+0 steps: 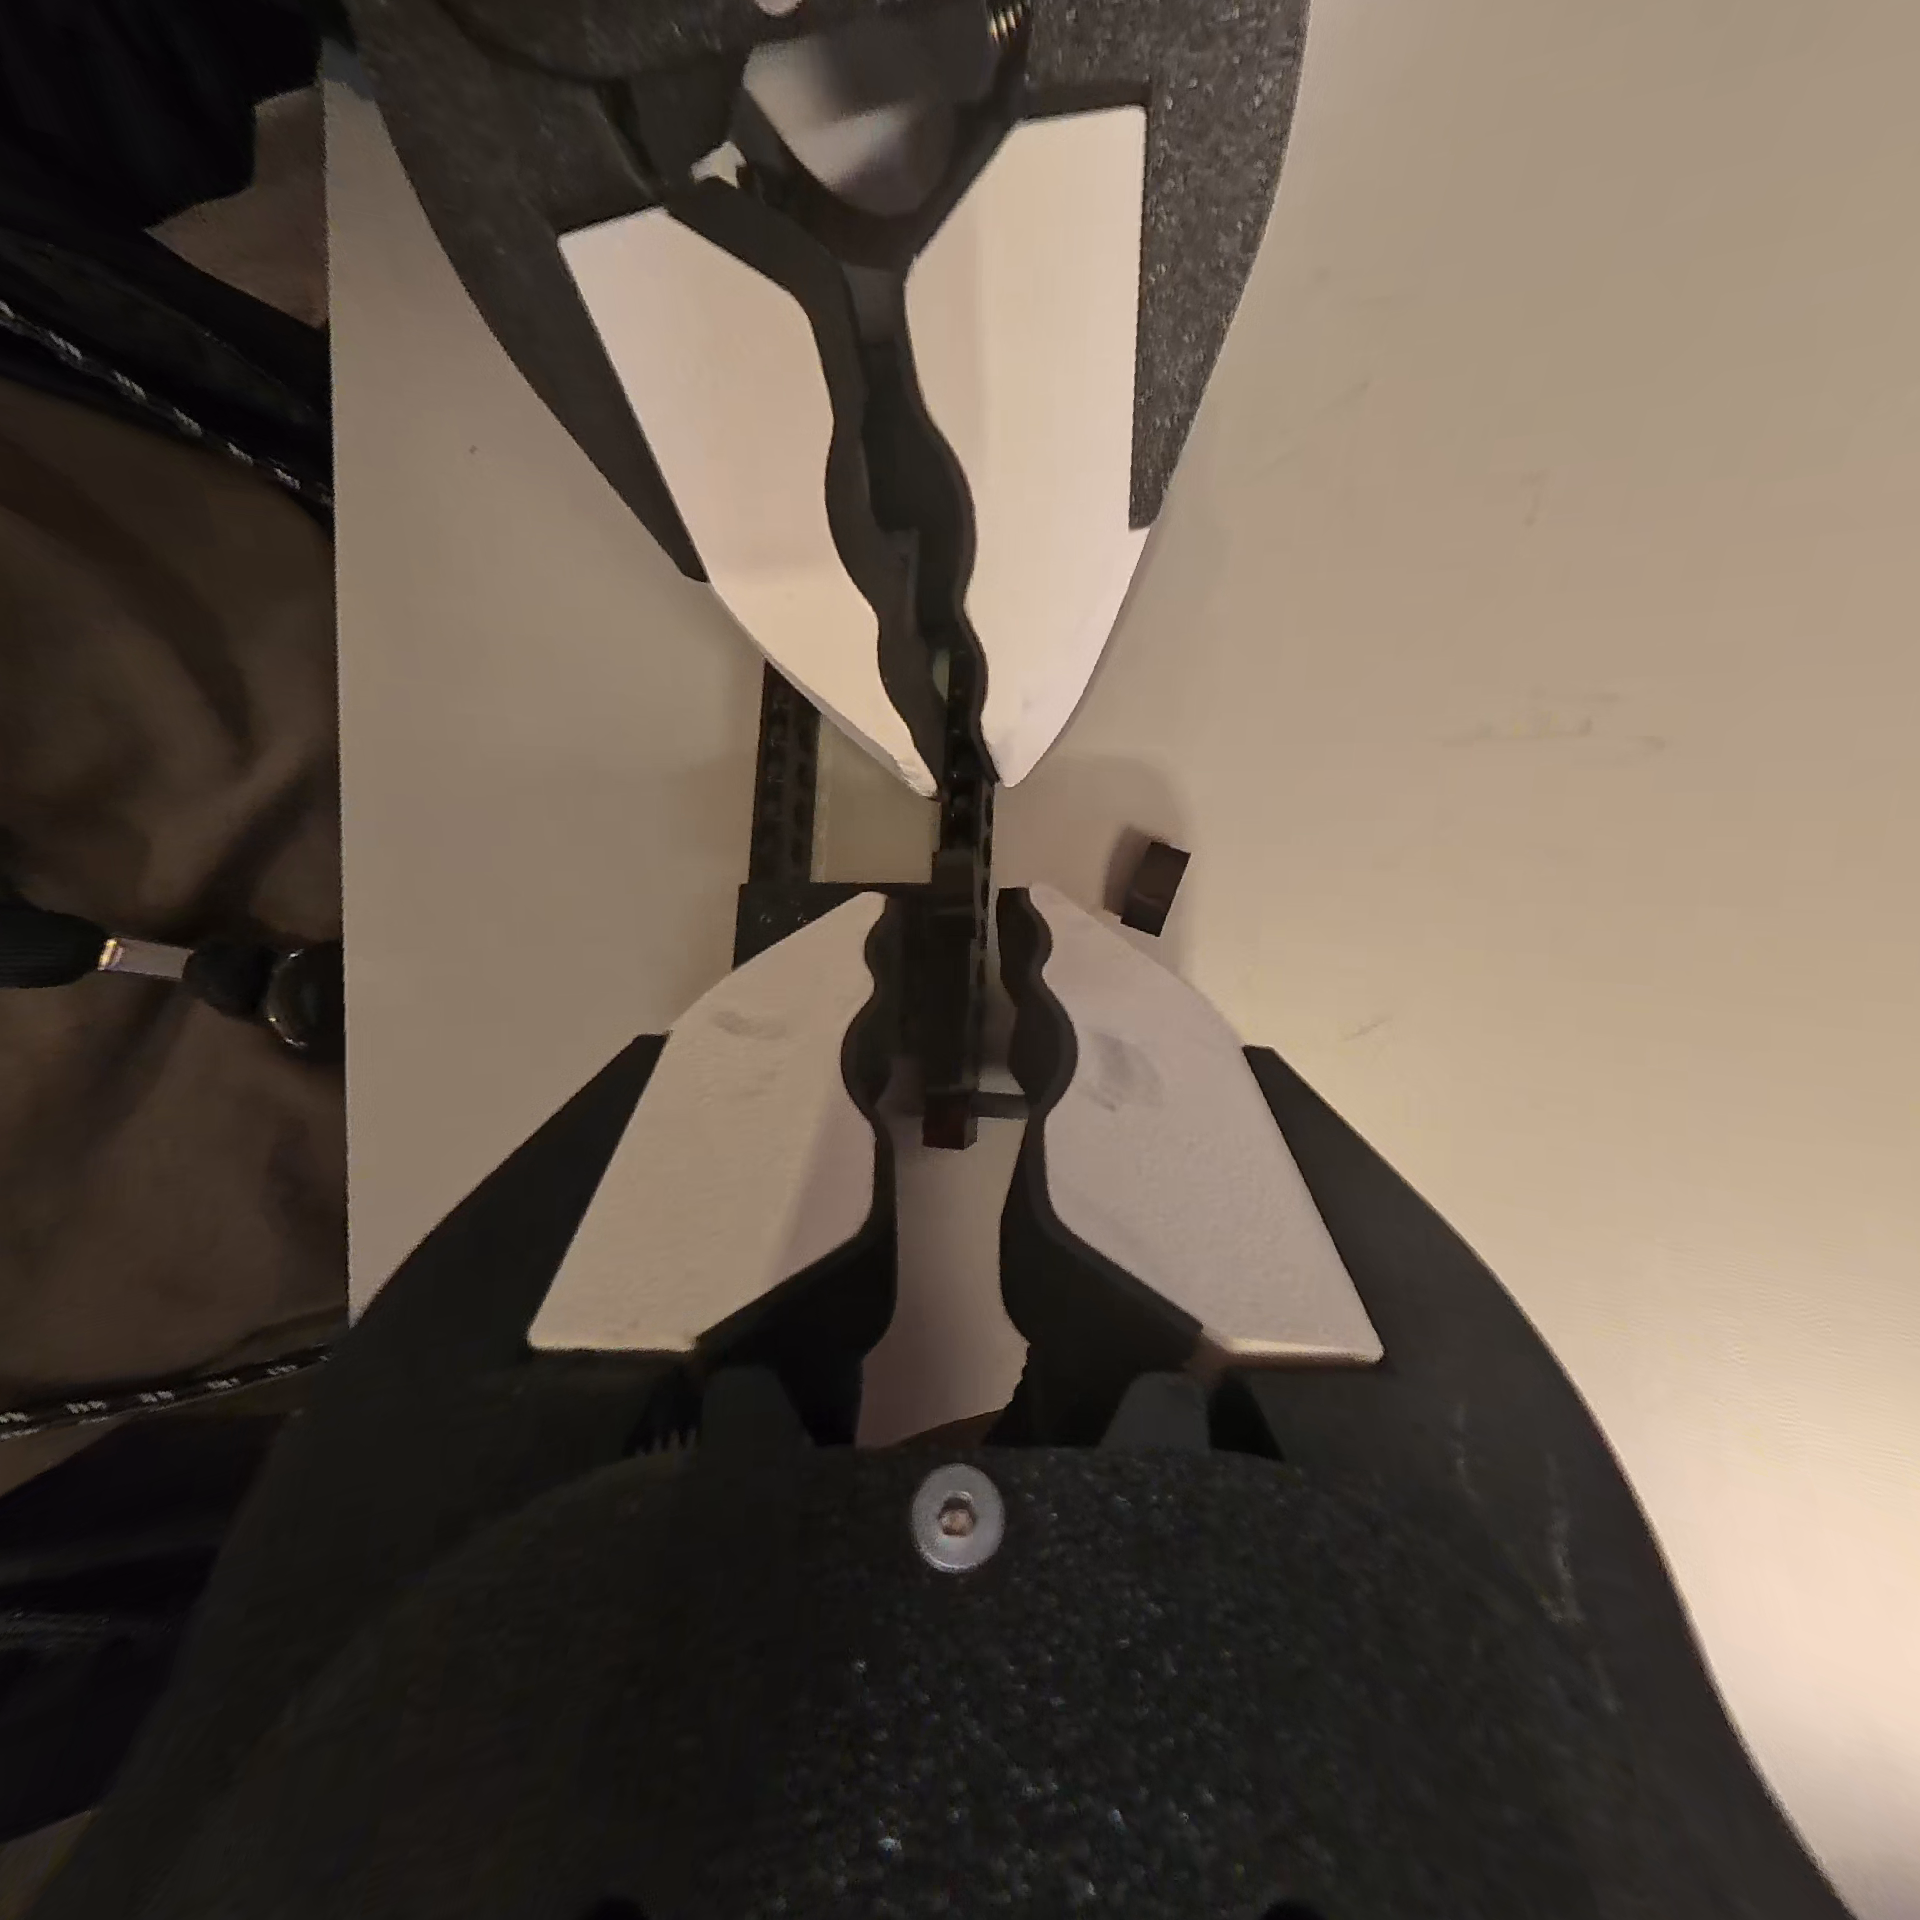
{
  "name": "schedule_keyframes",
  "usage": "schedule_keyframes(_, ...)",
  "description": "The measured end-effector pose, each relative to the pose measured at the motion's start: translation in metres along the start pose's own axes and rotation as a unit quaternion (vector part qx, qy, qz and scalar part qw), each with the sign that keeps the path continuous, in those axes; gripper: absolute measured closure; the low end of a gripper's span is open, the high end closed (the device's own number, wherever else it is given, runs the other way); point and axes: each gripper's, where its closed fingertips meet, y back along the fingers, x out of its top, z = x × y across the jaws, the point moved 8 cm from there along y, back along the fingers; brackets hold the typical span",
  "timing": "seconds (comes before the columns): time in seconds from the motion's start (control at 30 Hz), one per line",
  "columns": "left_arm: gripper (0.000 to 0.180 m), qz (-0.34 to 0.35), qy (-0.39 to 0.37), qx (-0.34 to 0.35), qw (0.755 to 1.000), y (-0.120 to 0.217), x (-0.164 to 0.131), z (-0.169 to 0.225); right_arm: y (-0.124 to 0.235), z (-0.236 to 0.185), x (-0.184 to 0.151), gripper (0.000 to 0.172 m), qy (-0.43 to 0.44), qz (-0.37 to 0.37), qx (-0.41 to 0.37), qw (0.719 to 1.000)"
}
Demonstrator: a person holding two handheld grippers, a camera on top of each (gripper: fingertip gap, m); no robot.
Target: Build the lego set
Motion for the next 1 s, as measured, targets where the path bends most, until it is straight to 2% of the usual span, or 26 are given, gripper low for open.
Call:
schedule_keyframes(0.13, 0.172, 0.0, 0.0, -0.001, 1.0, 0.0, 0.0, 0.0, -0.003, 0.001, 0.001, 0.163, -0.003, -0.005, -0.007, 1.0)
schedule_keyframes(0.3, 0.172, -0.001, -0.001, -0.001, 1.0, 0.0, 0.0, 0.001, -0.002, 0.0, 0.003, 0.163, -0.012, 0.009, -0.004, 1.0)
schedule_keyframes(0.63, 0.172, -0.002, -0.003, 0.0, 1.0, 0.0, 0.0, 0.001, -0.006, -0.004, 0.004, 0.161, -0.004, -0.01, -0.01, 1.0)
schedule_keyframes(1.0, 0.172, -0.001, -0.004, -0.005, 1.0, 0.0, 0.0, 0.001, 0.006, -0.001, 0.001, 0.152, -0.012, 0.011, -0.007, 1.0)
